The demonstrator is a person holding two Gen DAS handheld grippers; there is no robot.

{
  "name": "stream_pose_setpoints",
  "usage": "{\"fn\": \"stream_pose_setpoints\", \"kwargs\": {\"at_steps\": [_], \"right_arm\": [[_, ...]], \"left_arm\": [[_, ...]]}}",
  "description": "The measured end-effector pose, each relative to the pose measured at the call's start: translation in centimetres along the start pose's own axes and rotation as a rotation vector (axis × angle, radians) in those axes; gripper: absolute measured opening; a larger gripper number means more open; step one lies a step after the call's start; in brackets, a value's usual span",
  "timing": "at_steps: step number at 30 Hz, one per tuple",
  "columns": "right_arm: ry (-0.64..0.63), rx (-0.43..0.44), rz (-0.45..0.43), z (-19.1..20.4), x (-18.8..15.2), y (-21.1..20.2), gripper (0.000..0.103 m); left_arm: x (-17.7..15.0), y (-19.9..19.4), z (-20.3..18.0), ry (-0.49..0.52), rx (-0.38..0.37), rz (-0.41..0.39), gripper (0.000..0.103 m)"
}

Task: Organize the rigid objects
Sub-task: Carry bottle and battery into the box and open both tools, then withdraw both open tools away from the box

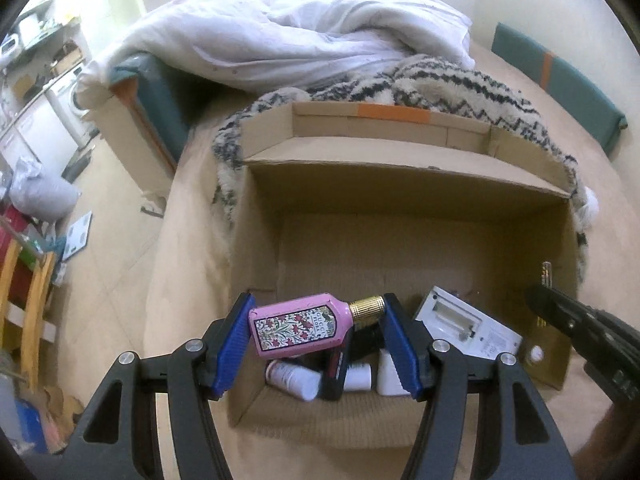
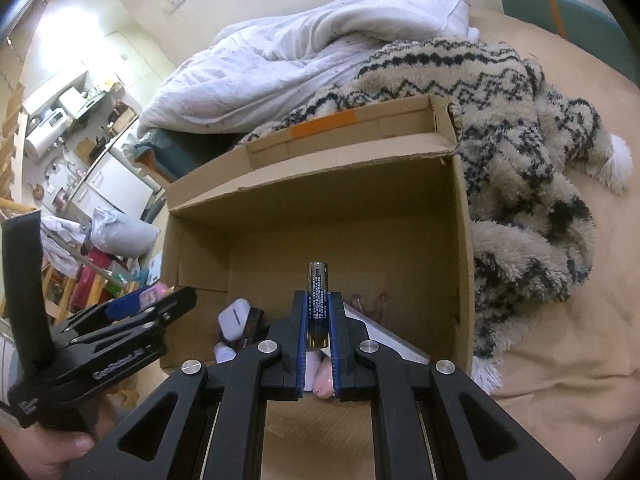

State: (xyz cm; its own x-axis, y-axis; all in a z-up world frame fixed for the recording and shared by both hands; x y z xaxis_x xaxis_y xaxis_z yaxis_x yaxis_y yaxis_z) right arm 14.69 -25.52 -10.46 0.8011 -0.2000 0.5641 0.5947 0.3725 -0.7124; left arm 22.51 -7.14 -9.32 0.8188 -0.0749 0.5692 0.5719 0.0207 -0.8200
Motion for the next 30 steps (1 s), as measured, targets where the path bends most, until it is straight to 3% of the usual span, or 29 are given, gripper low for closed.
{"fn": "stream_pose_setpoints", "kwargs": {"at_steps": [11,19,22,24,25,26,27,28,30], "right_arm": [[0.04,-0.024,0.067,-0.7,-0.6,1.8,0.011],[0.059,-0.036,0.055,-1.1,-0.2,2.0,0.011],[0.076,-0.03,0.035,-1.3,0.0,1.6,0.012],[0.079,-0.031,0.015,-1.3,0.2,1.2,0.022],[0.08,-0.024,0.005,-1.3,0.3,1.0,0.037],[0.081,-0.019,-0.009,-1.2,0.4,0.7,0.064],[0.078,-0.018,-0.031,-1.1,0.4,0.3,0.077],[0.072,-0.022,-0.05,-1.0,0.5,0.0,0.086],[0.048,-0.039,-0.069,-0.5,0.7,-0.5,0.09]], "left_arm": [[-0.4,4.0,-1.2,0.006,-0.027,0.078,0.06],[-0.9,4.8,-1.6,0.035,-0.02,0.114,0.061],[-0.8,4.6,-1.6,0.037,-0.027,0.115,0.075],[-0.7,4.3,-1.3,0.023,-0.031,0.109,0.076],[-0.6,4.1,-1.1,0.016,-0.029,0.104,0.076],[-0.5,4.0,-1.0,0.012,-0.025,0.104,0.076],[-0.4,3.8,-0.7,0.005,-0.02,0.107,0.076],[-0.4,3.7,-0.6,-0.001,-0.019,0.109,0.076],[-0.3,3.3,-0.1,-0.014,-0.019,0.11,0.076]]}}
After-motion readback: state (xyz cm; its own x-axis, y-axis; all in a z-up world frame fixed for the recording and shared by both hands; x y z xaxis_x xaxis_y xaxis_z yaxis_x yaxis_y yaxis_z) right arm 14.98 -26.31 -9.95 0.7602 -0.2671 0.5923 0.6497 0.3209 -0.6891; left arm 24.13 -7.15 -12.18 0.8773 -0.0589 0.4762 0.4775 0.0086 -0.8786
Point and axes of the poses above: each gripper's, at about its wrist camera, not at the fingertips, and y roughly the way its jaws point, z to its left, x to its top, the point moved 1 cm from there along y, roughly the way its jaws point, and after that the axes turned 3 degrees about -z, right-handed, at the moved point
